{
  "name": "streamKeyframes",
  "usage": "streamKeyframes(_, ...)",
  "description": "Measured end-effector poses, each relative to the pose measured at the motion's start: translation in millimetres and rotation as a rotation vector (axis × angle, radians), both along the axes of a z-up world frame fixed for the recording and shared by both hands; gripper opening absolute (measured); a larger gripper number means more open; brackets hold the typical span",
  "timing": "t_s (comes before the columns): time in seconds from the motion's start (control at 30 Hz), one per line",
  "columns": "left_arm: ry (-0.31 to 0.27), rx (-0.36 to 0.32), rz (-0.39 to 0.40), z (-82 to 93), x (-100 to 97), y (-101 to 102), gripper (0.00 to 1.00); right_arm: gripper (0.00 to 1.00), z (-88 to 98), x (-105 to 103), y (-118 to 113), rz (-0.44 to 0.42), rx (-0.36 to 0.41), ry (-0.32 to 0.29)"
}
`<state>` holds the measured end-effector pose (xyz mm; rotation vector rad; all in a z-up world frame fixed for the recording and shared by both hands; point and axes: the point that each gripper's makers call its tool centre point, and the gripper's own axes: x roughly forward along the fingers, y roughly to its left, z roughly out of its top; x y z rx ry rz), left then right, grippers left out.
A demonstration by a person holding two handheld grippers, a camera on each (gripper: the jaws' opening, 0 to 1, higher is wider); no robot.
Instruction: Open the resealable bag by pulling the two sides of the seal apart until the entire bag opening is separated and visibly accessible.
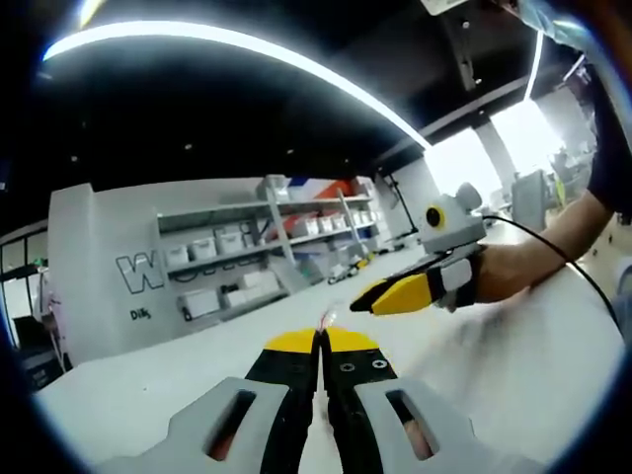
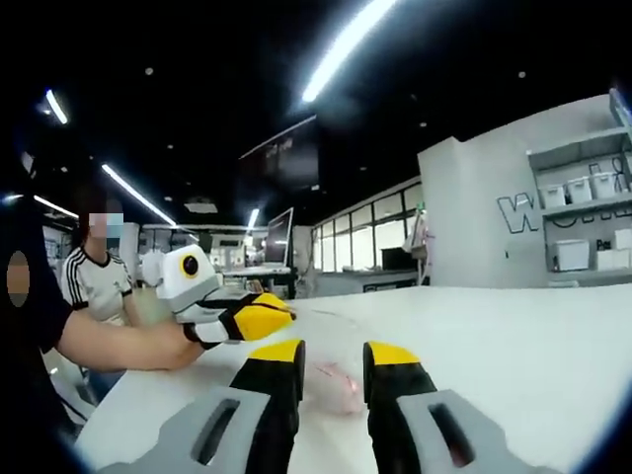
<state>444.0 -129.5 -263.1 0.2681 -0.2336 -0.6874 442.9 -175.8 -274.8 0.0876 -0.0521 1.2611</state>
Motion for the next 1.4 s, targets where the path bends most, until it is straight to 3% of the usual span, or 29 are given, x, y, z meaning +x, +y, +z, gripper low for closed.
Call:
streamKeyframes(0.47,-0.001,0.014,-0.045,-1.5,-3.6,-9,0.02,0.18,-4.9,-6,5,0.063,0.021,0.079)
streamKeyframes(0.93,-0.001,0.032,-0.092,-4.0,-9.3,-20,0.02,0.16,-2.1,-8,3,0.131,0.126,0.243)
streamKeyframes(1.4,0.024,0.011,-0.135,-5.4,-12.5,-26,0.02,0.11,1.9,-7,0,0.153,0.187,0.323)
